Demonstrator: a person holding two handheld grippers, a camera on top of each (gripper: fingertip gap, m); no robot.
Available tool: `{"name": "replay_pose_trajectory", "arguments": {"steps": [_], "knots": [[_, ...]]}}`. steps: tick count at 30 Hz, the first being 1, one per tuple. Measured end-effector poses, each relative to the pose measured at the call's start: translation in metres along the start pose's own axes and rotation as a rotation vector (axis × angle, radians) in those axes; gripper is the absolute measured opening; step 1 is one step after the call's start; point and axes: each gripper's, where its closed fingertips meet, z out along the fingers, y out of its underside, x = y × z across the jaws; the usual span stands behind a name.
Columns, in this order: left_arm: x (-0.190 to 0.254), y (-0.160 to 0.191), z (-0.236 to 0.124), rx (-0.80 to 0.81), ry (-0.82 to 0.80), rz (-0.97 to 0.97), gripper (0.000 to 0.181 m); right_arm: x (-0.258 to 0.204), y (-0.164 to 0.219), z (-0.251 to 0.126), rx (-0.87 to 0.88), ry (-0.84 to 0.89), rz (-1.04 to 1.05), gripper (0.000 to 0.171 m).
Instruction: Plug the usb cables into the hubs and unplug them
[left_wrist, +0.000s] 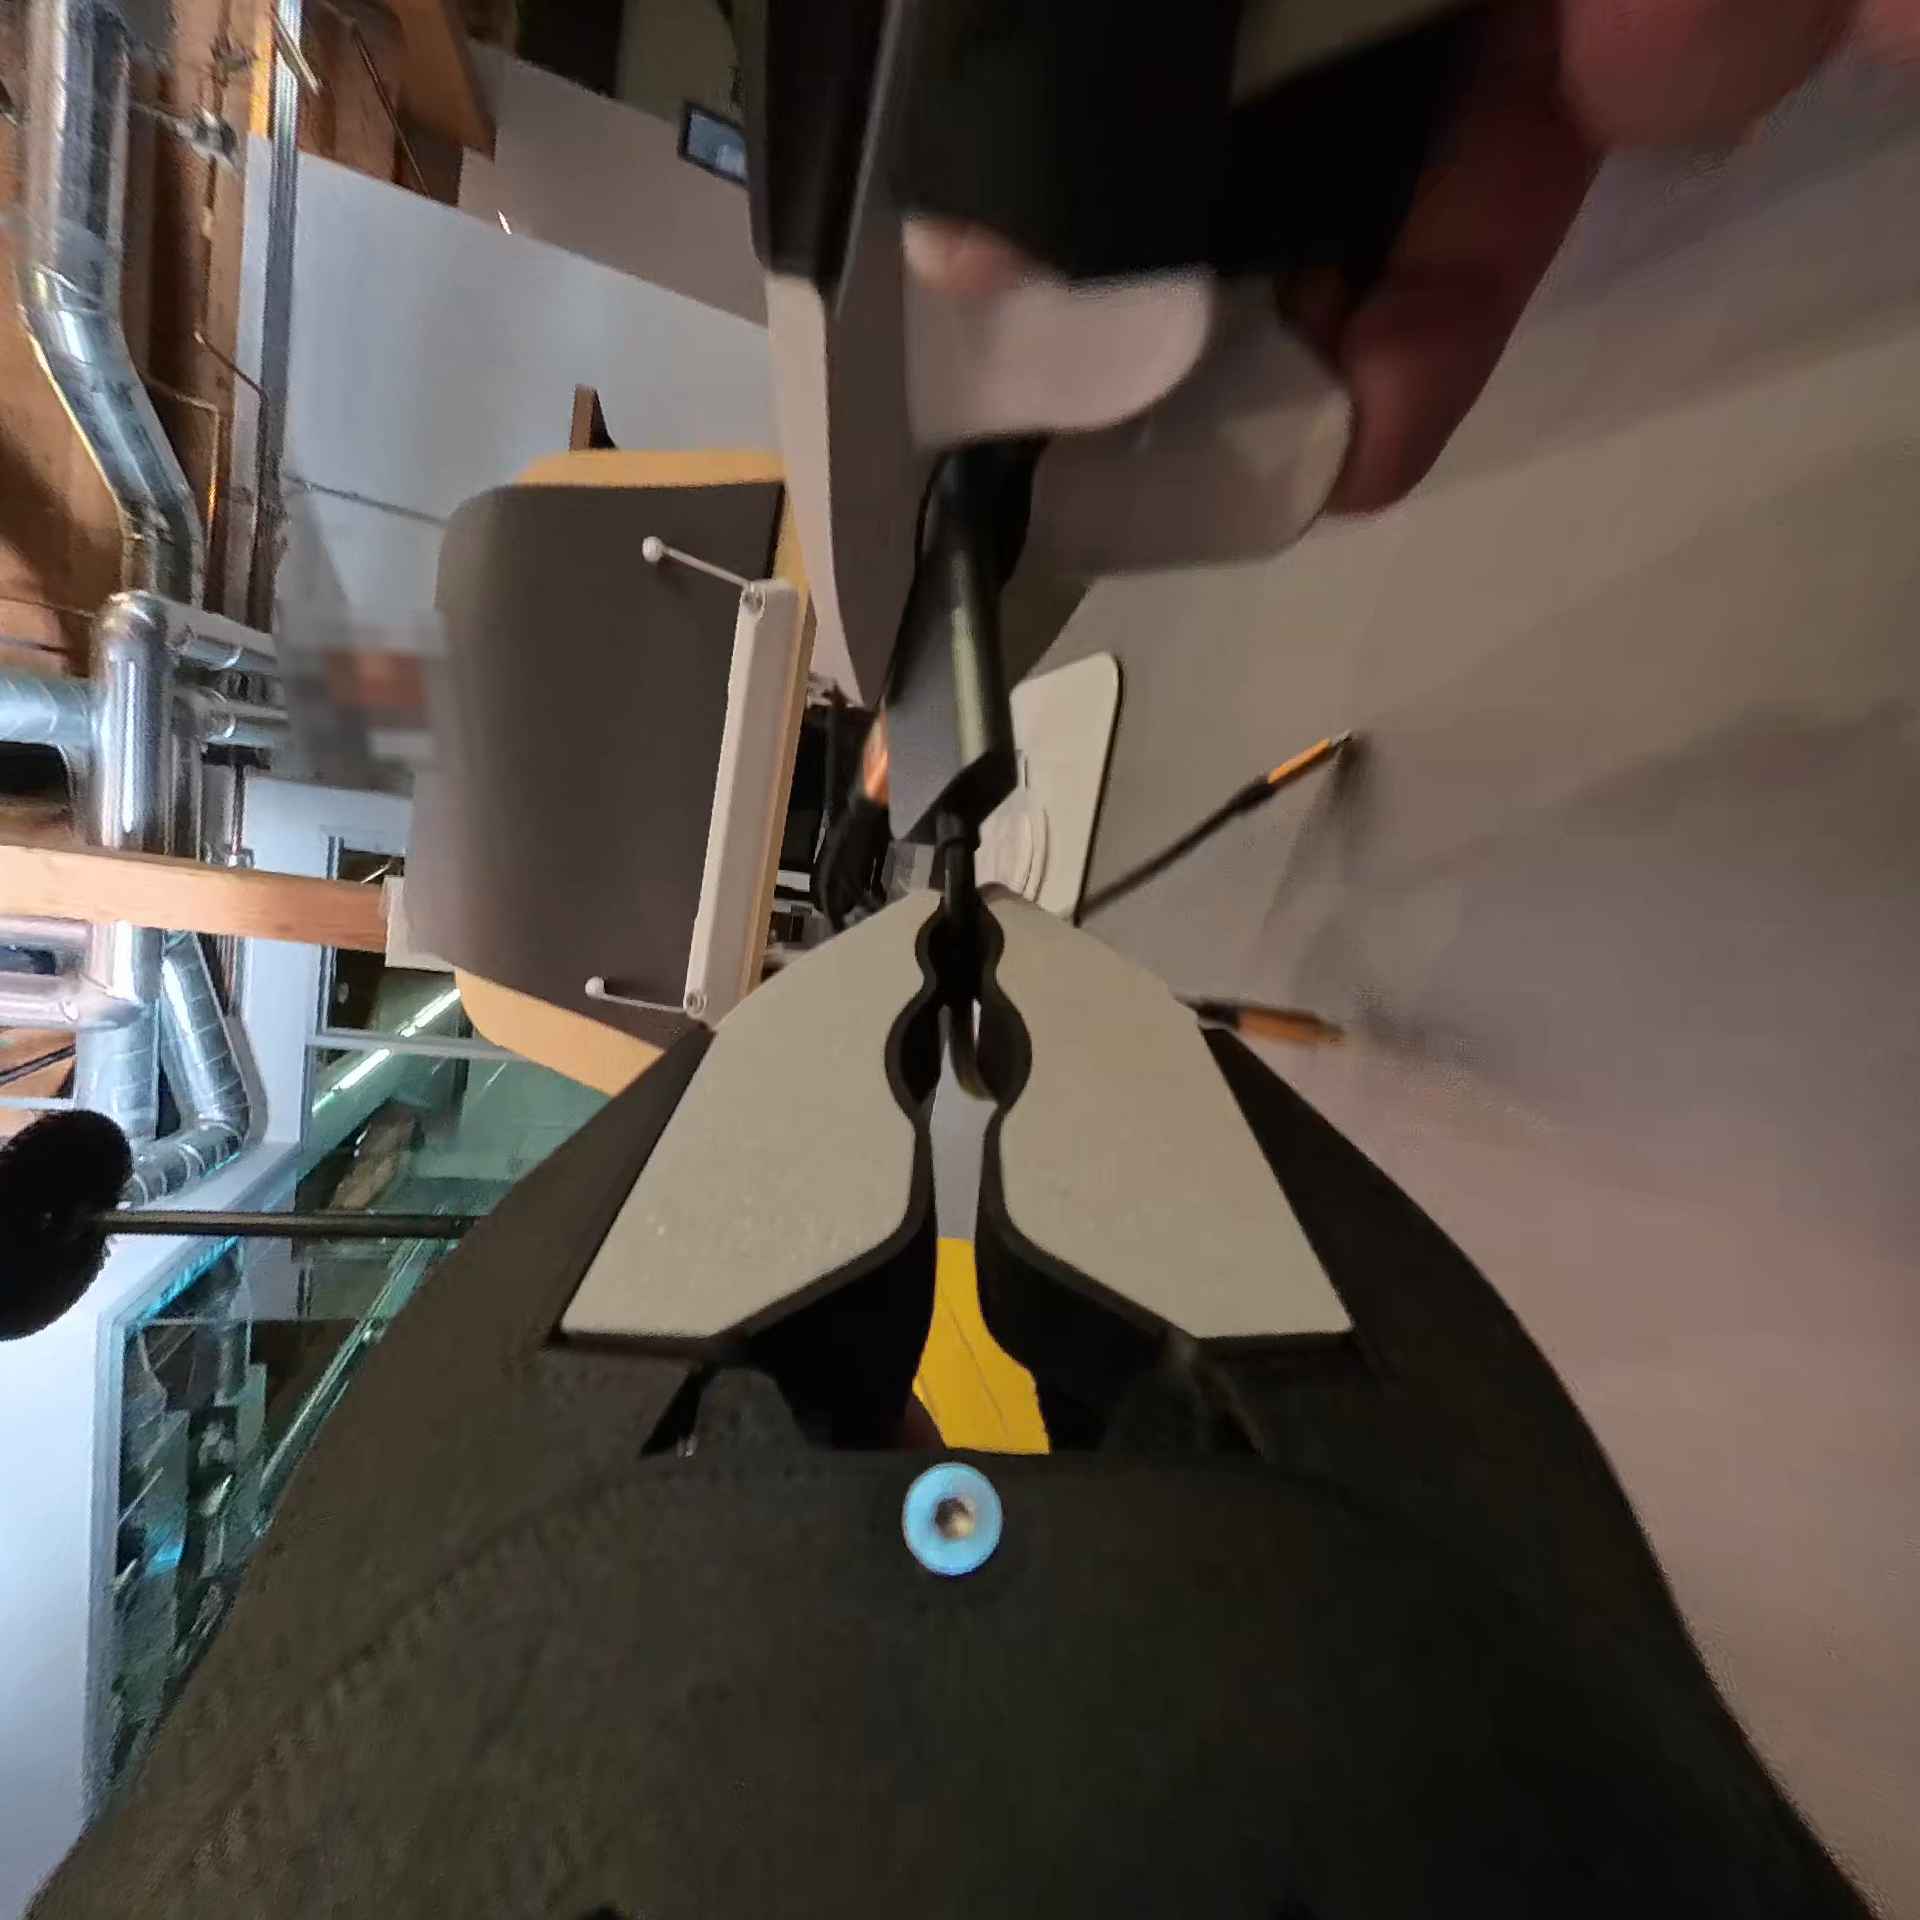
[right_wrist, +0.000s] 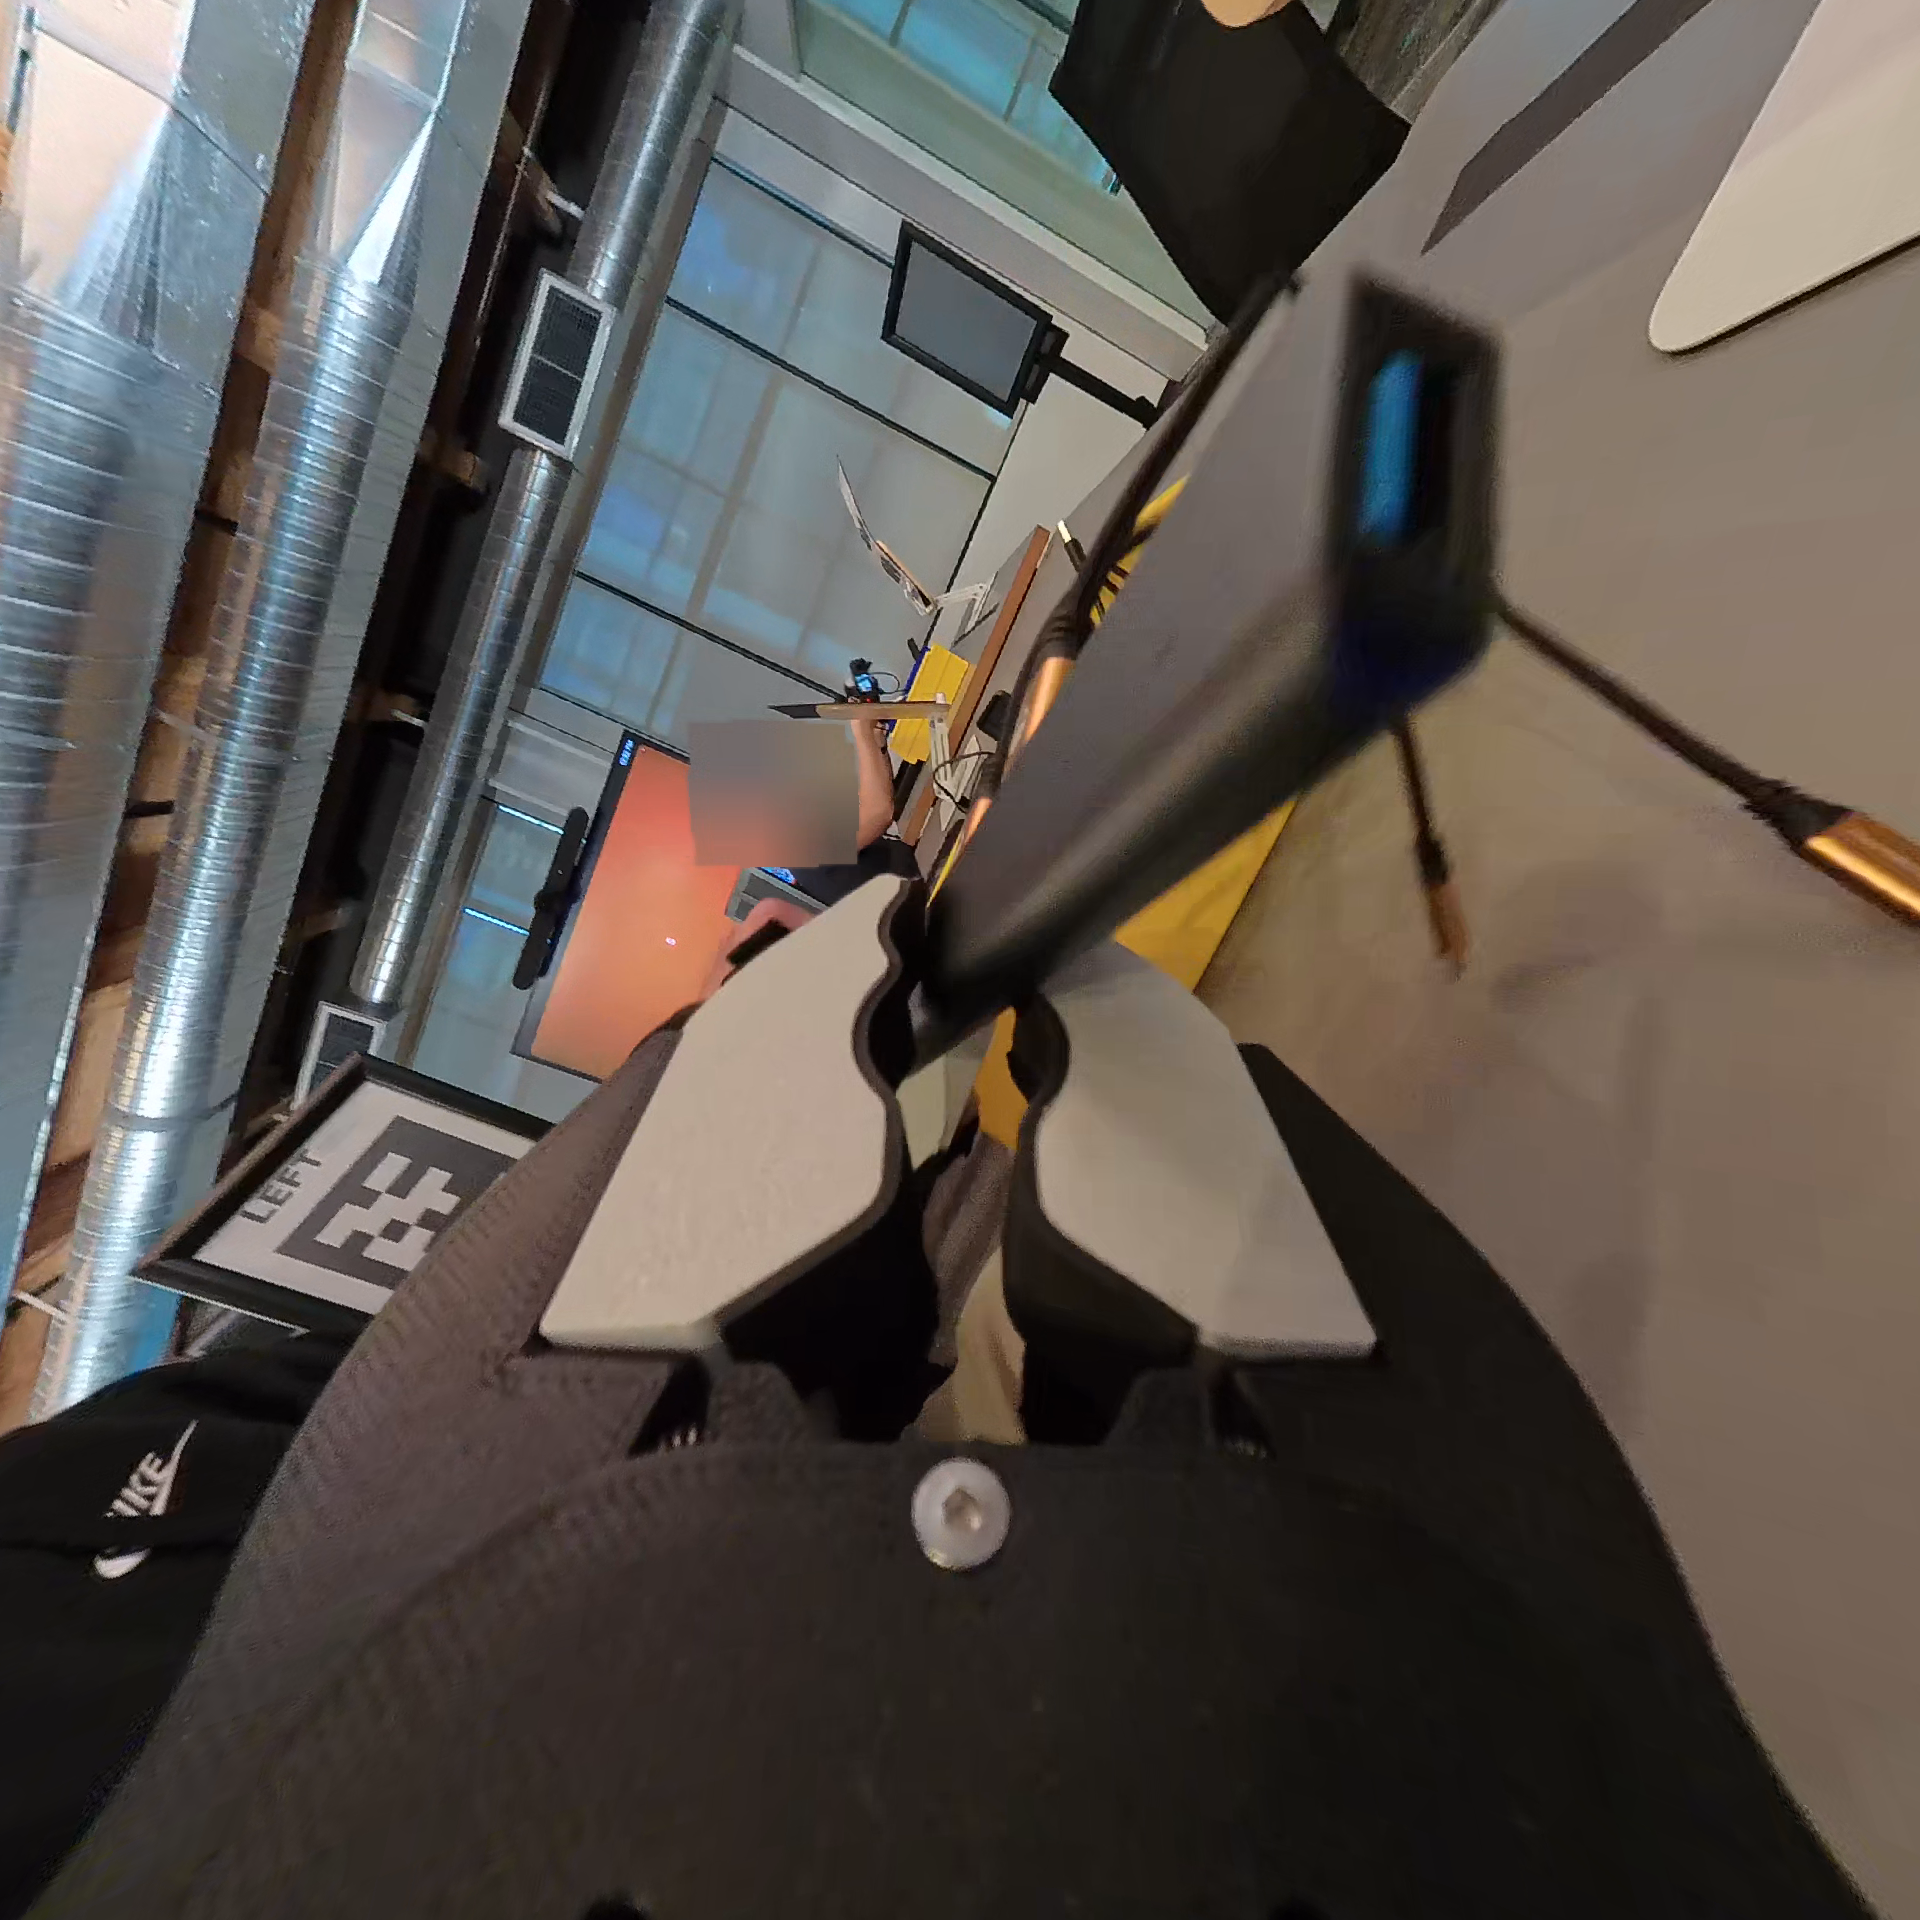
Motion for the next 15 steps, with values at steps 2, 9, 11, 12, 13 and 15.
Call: {"name": "replay_pose_trajectory", "arguments": {"steps": [2,9,11,12,13,15], "knots": [[-0.003,0.009,0.003,-0.022,-0.004,-0.005,0.001,-0.003,0.002,0.003,-0.007,0.004,-0.016,0.012],[-0.003,-0.012,-0.006,0.048,-0.020,0.002,0.054,0.007,0.000,0.002,0.012,0.033,-0.001,0.010],[0.003,-0.023,-0.006,0.059,-0.020,0.042,0.050,0.006,0.002,0.004,0.007,0.032,0.000,0.010],[0.004,-0.025,-0.004,0.044,-0.037,0.075,0.046,0.004,0.004,0.006,0.000,0.026,0.000,0.011],[0.004,-0.025,-0.002,0.027,-0.065,0.103,0.035,0.001,0.007,0.008,-0.008,0.021,-0.002,0.011],[0.001,-0.023,-0.001,0.027,-0.098,0.088,0.019,-0.002,0.010,0.012,-0.017,0.015,-0.003,0.011]]}}
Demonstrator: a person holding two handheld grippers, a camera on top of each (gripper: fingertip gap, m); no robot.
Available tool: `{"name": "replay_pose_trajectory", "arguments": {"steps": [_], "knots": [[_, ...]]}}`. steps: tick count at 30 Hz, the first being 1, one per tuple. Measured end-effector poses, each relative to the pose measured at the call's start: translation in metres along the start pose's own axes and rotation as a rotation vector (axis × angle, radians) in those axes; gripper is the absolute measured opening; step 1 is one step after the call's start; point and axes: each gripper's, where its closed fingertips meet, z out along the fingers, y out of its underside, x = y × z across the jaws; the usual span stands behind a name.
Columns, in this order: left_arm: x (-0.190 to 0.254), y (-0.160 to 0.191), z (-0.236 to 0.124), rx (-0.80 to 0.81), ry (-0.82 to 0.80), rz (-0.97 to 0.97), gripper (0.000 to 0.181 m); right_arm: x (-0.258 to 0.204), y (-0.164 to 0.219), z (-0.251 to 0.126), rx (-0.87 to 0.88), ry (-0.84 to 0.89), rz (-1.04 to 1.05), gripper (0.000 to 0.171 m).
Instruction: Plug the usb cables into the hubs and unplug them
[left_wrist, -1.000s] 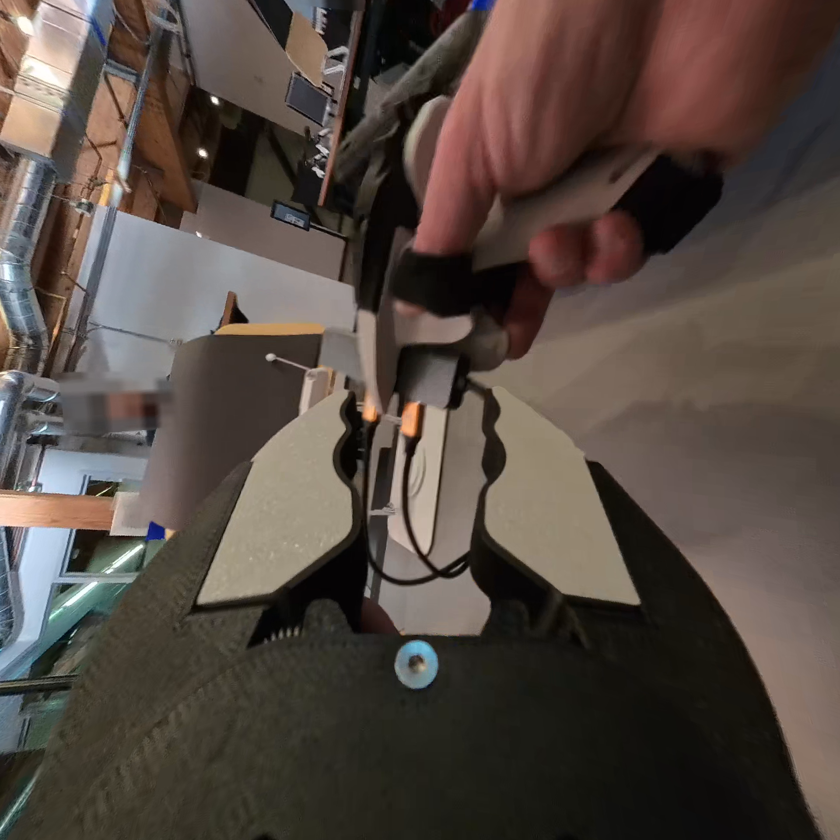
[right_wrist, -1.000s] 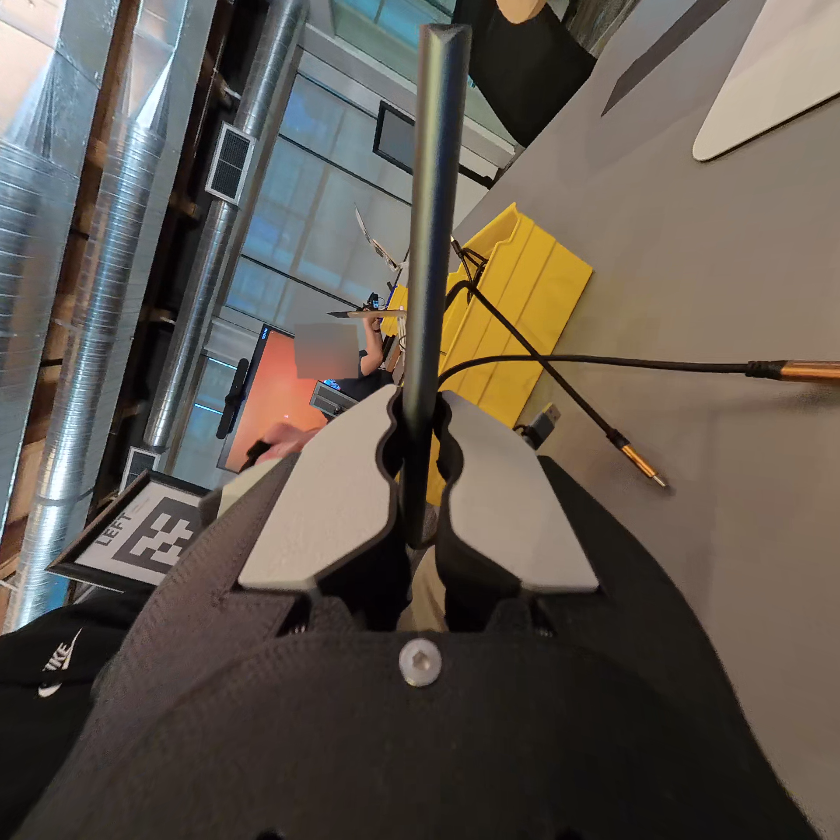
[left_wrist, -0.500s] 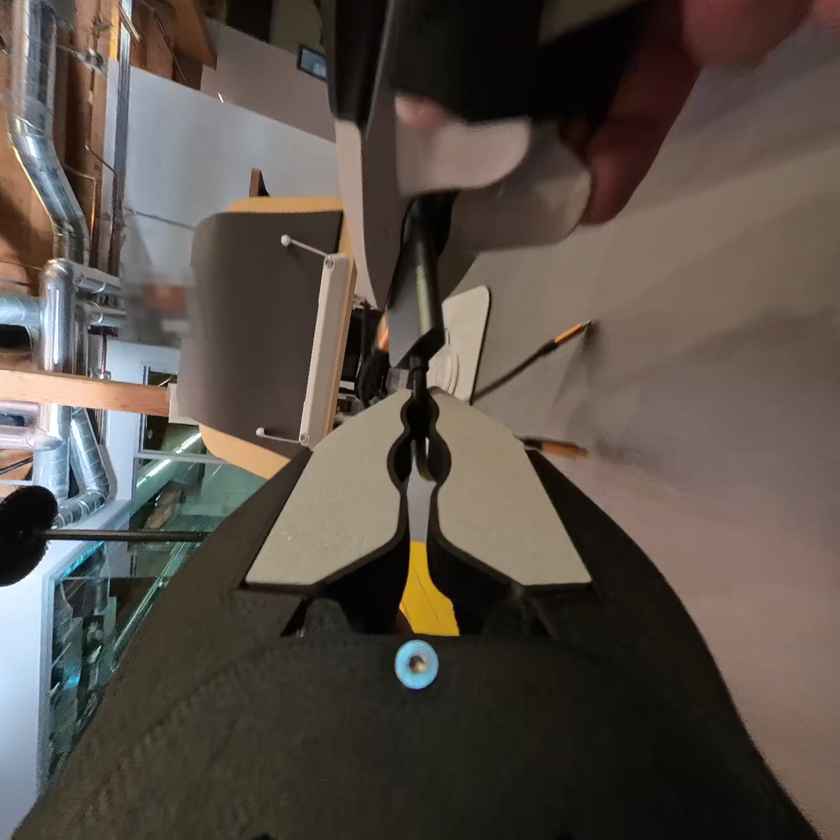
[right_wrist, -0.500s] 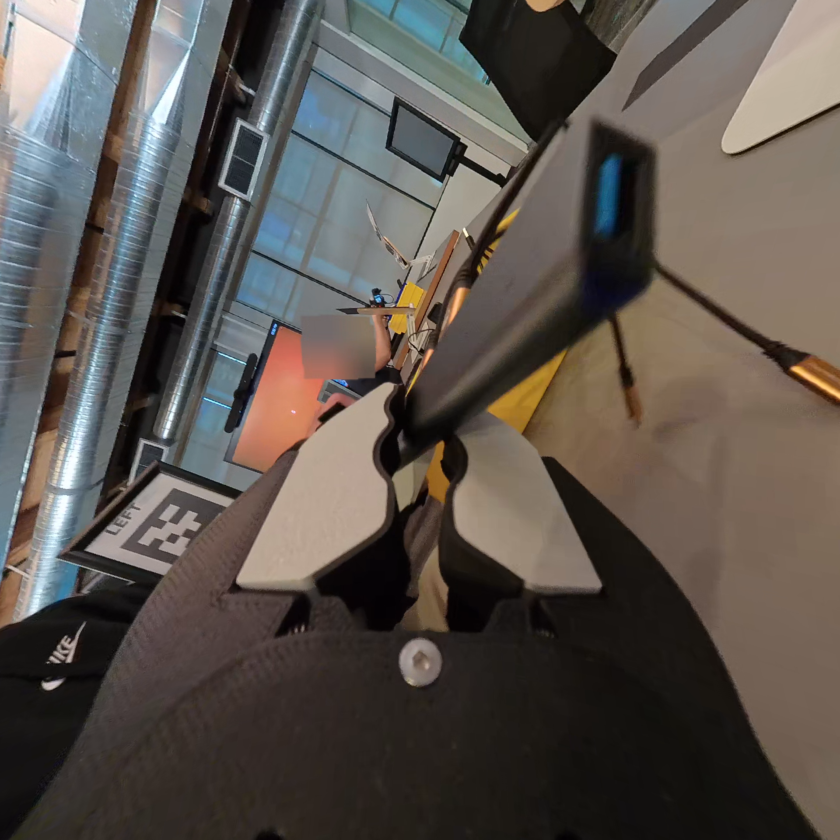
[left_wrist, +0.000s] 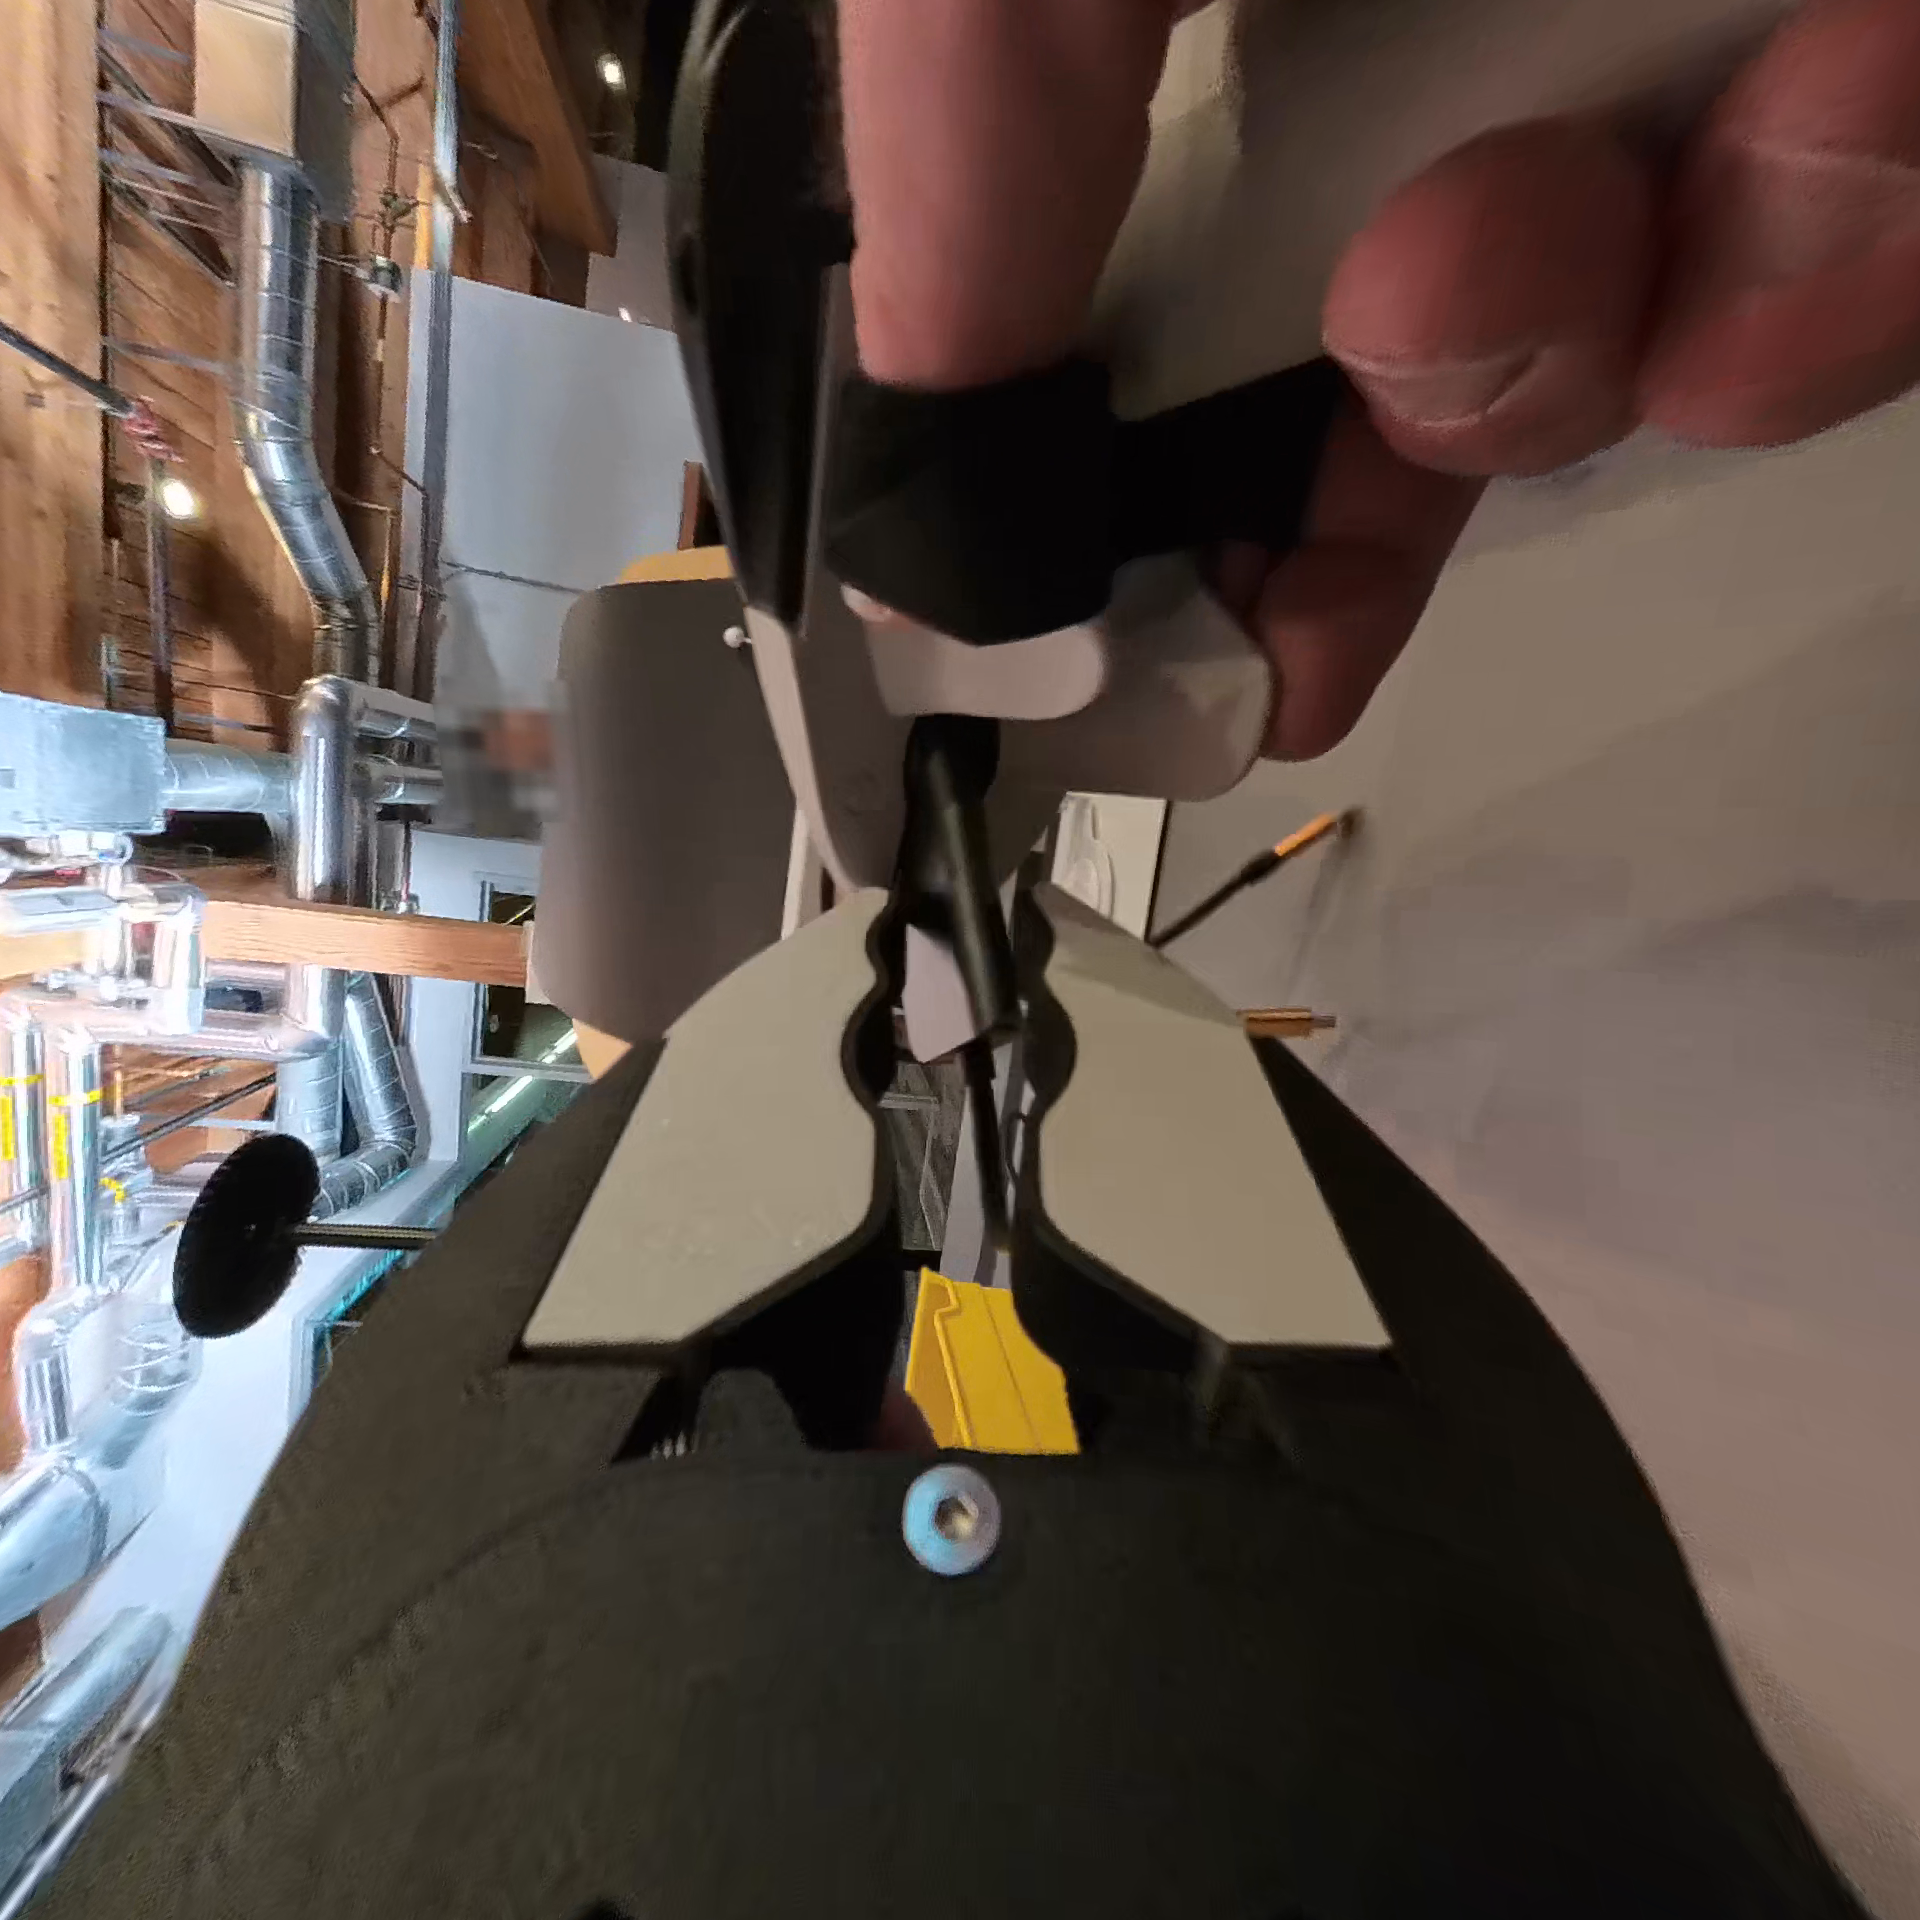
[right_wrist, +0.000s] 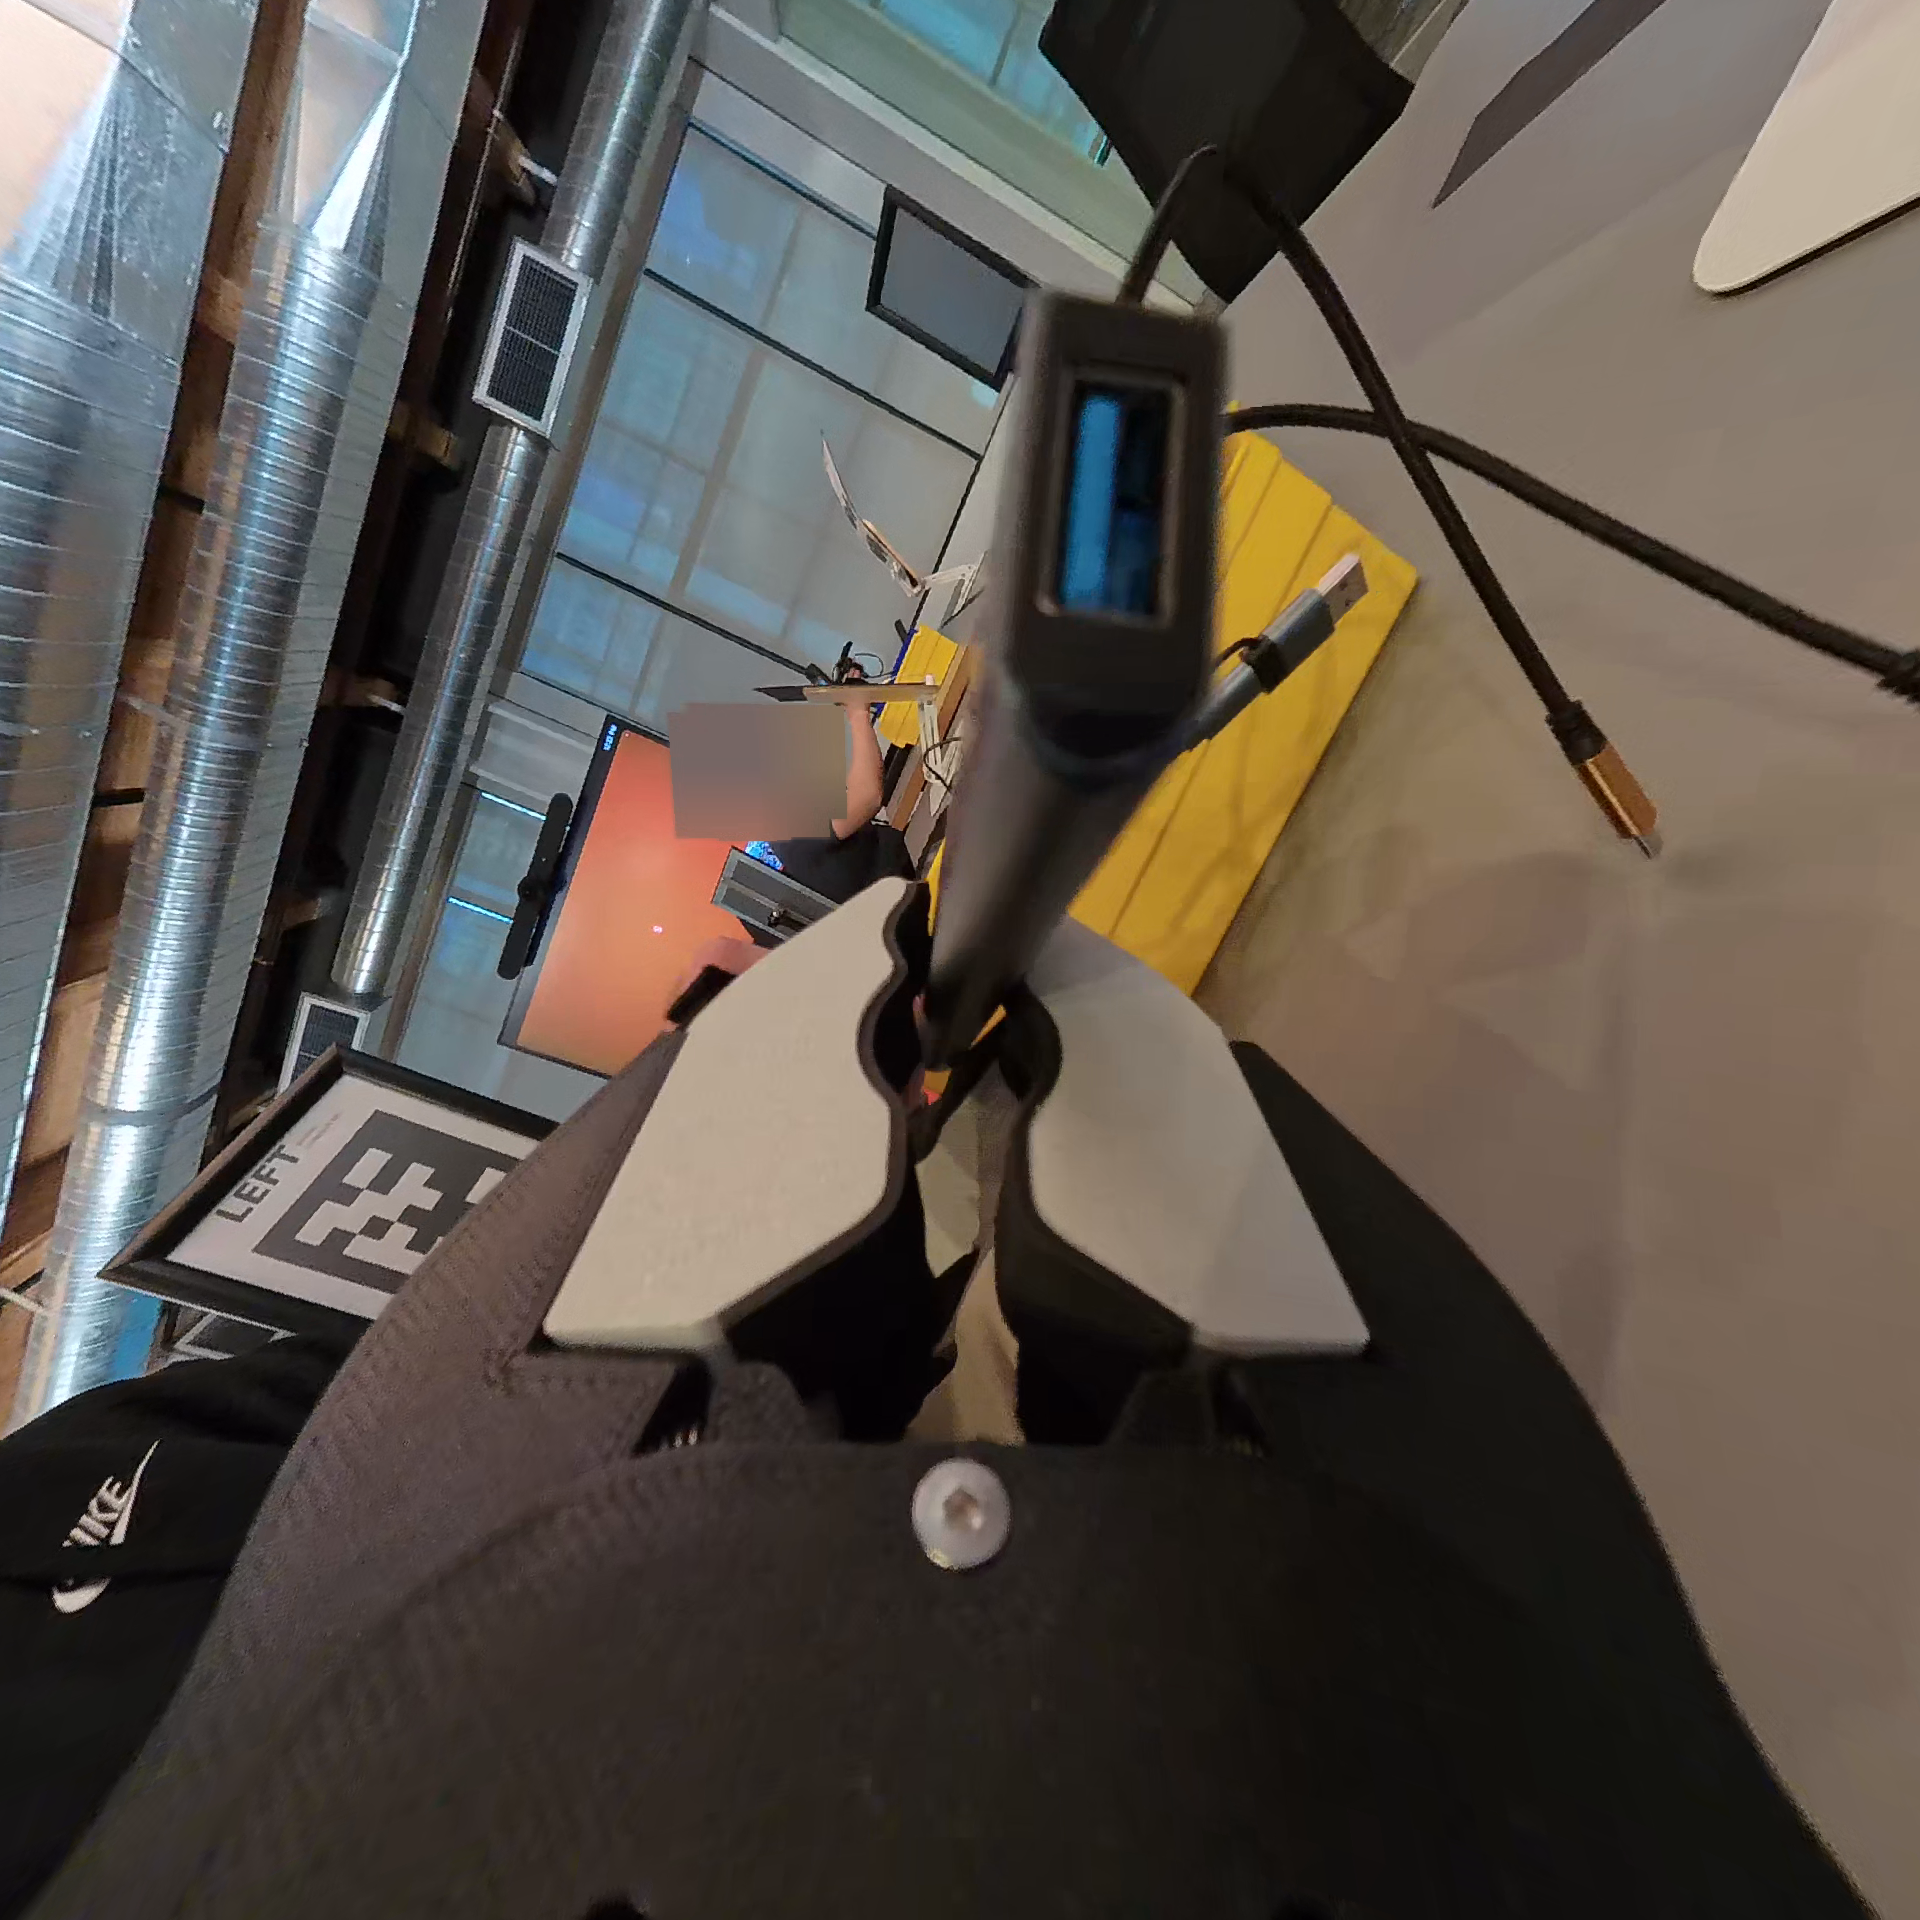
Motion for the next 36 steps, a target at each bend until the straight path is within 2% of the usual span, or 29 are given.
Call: {"name": "replay_pose_trajectory", "arguments": {"steps": [3,8,11,13,16,18,20,23,26,30,33,36], "knots": [[-0.008,0.001,-0.003,0.017,-0.032,-0.009,0.011,-0.003,0.000,0.000,-0.016,-0.039,0.021,0.019],[-0.020,0.010,-0.009,0.077,-0.026,-0.054,0.011,0.001,-0.021,-0.018,0.041,-0.066,0.037,0.041],[-0.024,0.011,-0.014,0.156,0.017,-0.089,0.011,-0.004,-0.030,-0.029,0.029,-0.149,0.058,0.042],[-0.028,0.013,-0.016,0.183,0.028,-0.108,0.011,-0.009,-0.029,-0.033,-0.012,-0.163,0.001,0.039],[-0.036,0.019,-0.019,0.224,0.073,-0.242,0.011,-0.024,-0.032,-0.041,-0.036,-0.215,-0.127,0.042],[-0.042,0.022,-0.022,0.270,0.110,-0.320,0.011,-0.025,-0.034,-0.044,-0.059,-0.169,-0.263,0.046],[-0.045,0.023,-0.025,0.318,0.165,-0.389,0.011,-0.028,-0.036,-0.046,-0.068,-0.083,-0.491,0.050],[-0.043,0.026,-0.027,0.358,0.234,-0.427,0.011,-0.023,-0.041,-0.046,-0.126,0.168,-0.921,0.061],[-0.039,0.023,-0.030,0.398,0.313,-0.471,0.011,-0.019,-0.038,-0.045,-0.236,0.357,-1.272,0.064],[-0.030,0.016,-0.033,0.420,0.384,-0.447,0.011,-0.017,-0.026,-0.039,-0.328,0.433,-1.505,0.030],[-0.023,0.021,-0.028,0.396,0.421,-0.463,0.011,-0.014,-0.020,-0.045,-0.419,0.490,-1.633,0.021],[-0.020,0.034,-0.014,0.296,0.385,-0.422,0.019,-0.009,-0.013,-0.043,-0.502,0.562,-1.703,0.014]]}}
